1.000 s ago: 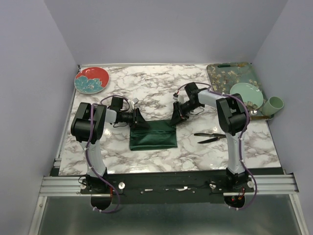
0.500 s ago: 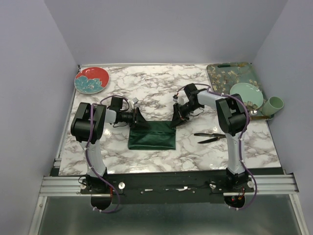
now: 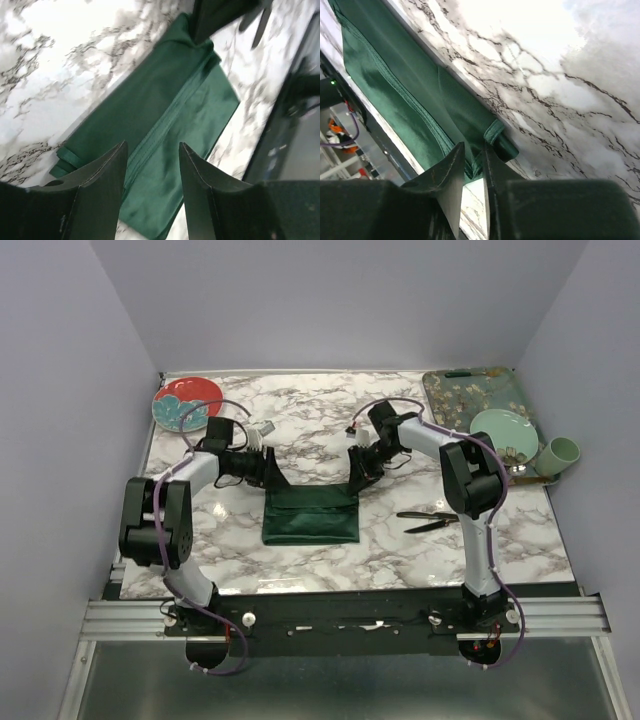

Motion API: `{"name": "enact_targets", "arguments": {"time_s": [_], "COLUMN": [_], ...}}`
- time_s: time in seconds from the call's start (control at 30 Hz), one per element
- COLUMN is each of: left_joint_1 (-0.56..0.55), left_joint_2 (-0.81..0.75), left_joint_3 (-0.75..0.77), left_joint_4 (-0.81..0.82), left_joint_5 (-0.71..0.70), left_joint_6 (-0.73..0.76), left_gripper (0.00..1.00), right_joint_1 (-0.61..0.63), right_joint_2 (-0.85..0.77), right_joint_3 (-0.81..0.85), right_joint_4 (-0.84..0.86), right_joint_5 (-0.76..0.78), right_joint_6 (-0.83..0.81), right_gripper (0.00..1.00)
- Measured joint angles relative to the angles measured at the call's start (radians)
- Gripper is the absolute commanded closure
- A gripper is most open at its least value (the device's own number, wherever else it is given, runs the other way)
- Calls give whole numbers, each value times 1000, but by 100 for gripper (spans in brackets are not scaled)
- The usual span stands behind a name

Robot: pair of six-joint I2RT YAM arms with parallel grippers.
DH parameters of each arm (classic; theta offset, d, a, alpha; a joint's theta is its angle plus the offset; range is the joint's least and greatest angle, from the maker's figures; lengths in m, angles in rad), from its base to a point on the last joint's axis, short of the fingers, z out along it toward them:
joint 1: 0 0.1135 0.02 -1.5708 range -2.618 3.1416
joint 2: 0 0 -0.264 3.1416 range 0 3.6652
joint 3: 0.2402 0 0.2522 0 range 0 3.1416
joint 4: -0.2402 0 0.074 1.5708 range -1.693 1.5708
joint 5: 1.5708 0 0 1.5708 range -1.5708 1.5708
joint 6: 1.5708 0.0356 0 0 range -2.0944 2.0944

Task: Fold the napkin into a case and place the utensils inside
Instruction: Smooth out the 2/3-rectangle-folded napkin at the center of the board, then pick up the 2/3-rectangle-folded napkin from the center of the board.

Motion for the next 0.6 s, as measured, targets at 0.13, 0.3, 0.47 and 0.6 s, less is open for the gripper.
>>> {"name": "enact_targets", "arguments": {"time_s": [0.13, 0.3, 0.47, 0.6], "left_joint_1": [-93, -295, -503, -648], "left_joint_2": [-198, -415, -518, -530], "left_joint_3": [-60, -277, -401, -443], "left_joint_4": [-92, -72, -31, 15], "left_joint_5": [-142, -340, -484, -572], "left_joint_6": [294, 558, 697, 780], "left_gripper": [44, 42, 42, 43], "right_joint_1": [9, 24, 42, 53], "right_joint_2": [-19, -76, -124, -118], "right_joint_3": [0, 0, 0, -21], "right_joint_4": [-4, -14, -13, -9], "right_joint_5": [0, -6, -14, -6], "right_joint_6": [-29, -44, -43, -41], "right_gripper": [66, 65, 66, 66]}}
